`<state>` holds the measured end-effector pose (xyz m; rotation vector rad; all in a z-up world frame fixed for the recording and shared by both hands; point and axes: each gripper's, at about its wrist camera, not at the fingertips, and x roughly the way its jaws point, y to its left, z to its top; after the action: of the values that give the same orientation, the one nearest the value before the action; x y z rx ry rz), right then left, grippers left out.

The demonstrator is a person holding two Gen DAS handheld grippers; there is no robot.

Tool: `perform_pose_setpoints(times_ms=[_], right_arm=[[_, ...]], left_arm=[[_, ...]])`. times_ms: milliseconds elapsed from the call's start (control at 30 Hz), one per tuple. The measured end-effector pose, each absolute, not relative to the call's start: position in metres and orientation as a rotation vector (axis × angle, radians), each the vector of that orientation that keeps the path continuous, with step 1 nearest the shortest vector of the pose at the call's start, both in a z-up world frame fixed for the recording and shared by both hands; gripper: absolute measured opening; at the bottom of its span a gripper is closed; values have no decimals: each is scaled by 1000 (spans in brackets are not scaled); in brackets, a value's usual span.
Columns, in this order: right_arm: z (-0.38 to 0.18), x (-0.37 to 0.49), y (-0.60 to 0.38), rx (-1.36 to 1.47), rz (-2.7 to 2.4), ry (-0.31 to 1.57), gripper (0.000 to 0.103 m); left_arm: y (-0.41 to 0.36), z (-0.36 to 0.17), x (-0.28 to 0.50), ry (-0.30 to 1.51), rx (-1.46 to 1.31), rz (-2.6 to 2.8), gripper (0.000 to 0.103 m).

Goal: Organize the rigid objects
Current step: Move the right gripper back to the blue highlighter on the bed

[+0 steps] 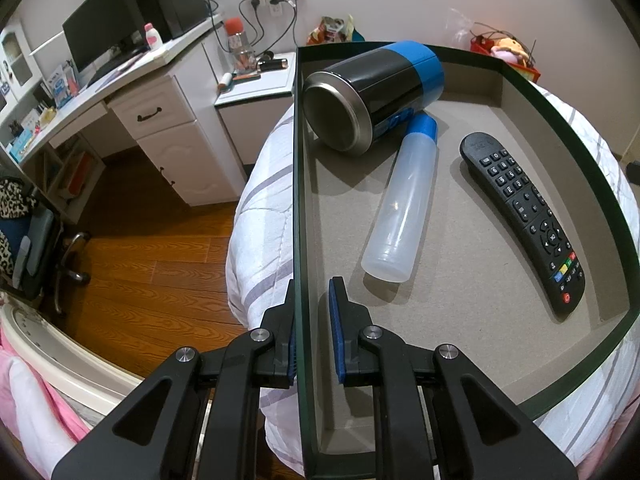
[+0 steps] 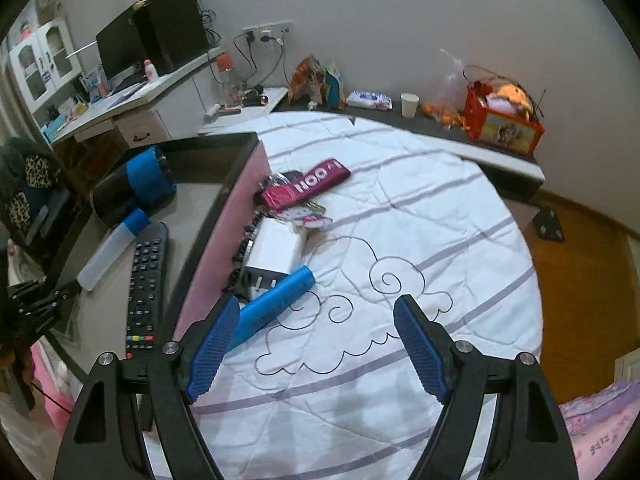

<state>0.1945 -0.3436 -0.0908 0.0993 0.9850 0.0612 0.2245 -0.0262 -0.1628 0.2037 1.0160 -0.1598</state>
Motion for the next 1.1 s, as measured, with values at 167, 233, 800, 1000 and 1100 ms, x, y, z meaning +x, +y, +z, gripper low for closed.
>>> perform_pose_setpoints(times_ms=[167,233,800,1000,1100], right_arm=[[-107,204,-341,116,68,1023,81],[-114,208,-337,128,79,1039,81],[-145,219,-336,194,115,1124,81],[-144,208,-340,95,106,1166,81],[-142,198,-345,43,78,1194,81]], left_arm=[[-25,-163,224,1016,203,-161,12],[-25,-162,224,1016,206,-160,12],[-22,-161,223,1016,211,-157,12],[-22,-161,223,1017,211,-157,12],[-22,-161,223,1017,210,-158,12]])
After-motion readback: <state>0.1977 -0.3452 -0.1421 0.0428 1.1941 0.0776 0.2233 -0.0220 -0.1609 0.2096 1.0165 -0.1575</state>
